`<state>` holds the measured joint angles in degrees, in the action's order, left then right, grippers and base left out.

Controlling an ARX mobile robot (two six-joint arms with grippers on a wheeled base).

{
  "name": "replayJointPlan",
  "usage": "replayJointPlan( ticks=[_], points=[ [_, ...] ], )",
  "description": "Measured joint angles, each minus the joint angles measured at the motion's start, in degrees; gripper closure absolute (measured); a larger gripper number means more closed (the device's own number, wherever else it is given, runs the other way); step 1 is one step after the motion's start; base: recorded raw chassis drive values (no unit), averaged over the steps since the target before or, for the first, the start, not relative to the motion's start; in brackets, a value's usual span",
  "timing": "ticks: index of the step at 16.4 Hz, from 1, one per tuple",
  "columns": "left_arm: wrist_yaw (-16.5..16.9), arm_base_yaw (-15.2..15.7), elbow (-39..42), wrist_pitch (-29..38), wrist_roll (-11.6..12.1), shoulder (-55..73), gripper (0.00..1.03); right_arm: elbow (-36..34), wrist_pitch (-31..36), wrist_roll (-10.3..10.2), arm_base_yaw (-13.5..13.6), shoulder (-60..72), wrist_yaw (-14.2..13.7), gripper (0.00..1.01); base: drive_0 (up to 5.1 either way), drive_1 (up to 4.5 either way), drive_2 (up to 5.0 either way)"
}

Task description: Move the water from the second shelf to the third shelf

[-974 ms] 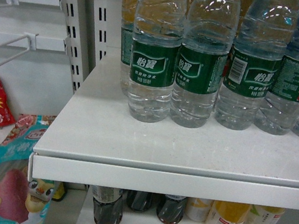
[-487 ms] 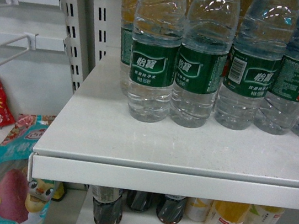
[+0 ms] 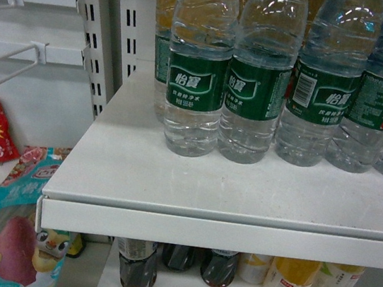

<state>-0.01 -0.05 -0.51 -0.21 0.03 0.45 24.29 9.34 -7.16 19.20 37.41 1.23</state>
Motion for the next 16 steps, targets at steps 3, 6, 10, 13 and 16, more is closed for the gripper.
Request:
replayJointPlan(
  ticks=[3, 6, 10, 13, 16],
  points=[
    [0.0, 0.0, 0.0, 0.0, 0.0, 0.0, 0.05, -1.4, 5.2, 0.5, -0.1, 8.5, -0.7, 0.62, 0.0, 0.00, 0.0],
    [0.0, 0.0, 0.0, 0.0, 0.0, 0.0, 0.05, -1.5, 10.9, 0.6, 0.0, 17.9, -0.1, 0.62, 0.0, 0.00, 0.0],
    [0.0, 0.0, 0.0, 0.0, 0.0, 0.0, 0.05, -0.8, 16.3, 1.8, 0.4, 28.8, -1.7, 0.62, 0.0, 0.00, 0.0],
    [0.0, 0.0, 0.0, 0.0, 0.0, 0.0, 0.05, 2.0, 20.3, 2.7, 1.6, 33.6, -4.1, 0.62, 0.0, 0.00, 0.0],
    [0.0, 0.0, 0.0, 0.0, 0.0, 0.0, 0.05, 5.7, 22.5, 3.0, 2.2, 38.2, -6.2, 0.62, 0.0, 0.00, 0.0]
  ],
)
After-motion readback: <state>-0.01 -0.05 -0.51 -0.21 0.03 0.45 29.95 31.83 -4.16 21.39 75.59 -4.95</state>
